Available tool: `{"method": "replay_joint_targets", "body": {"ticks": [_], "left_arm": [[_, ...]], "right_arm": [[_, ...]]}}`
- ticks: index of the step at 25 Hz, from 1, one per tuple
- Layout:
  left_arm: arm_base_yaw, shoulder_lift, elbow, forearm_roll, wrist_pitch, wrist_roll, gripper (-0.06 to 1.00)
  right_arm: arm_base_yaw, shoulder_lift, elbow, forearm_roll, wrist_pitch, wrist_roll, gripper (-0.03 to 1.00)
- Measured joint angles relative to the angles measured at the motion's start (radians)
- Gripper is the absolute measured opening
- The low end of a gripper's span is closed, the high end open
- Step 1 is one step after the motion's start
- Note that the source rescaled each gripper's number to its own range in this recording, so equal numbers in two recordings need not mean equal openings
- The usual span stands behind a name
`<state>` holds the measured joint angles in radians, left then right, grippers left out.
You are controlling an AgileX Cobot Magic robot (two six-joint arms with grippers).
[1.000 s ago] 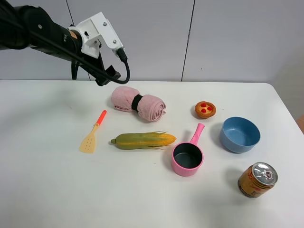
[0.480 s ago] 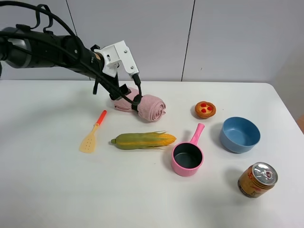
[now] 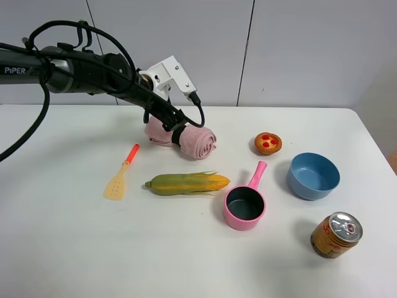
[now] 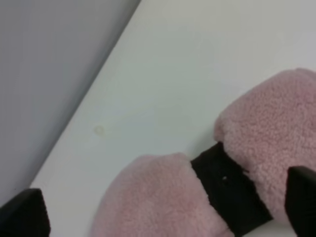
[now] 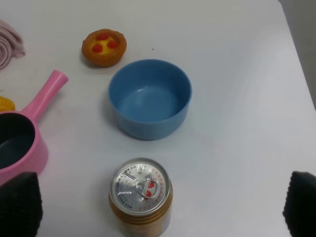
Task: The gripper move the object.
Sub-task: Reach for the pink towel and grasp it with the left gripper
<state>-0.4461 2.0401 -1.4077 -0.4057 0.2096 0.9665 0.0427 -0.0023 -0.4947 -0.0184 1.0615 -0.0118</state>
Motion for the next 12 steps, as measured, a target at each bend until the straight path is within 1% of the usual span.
{"method": "replay_joint_targets", "body": {"ticks": [8,12], "left_arm": [[0.0,0.051,0.0,0.0,0.027,0.001,0.94],[0.0,0.069,0.0,0.036,0.027,0.008,0.94]], "right_arm": [[0.0,0.0,0.0,0.0,0.0,0.0,1.0],[0.0,0.0,0.0,0.0,0.0,0.0,1.0]]}}
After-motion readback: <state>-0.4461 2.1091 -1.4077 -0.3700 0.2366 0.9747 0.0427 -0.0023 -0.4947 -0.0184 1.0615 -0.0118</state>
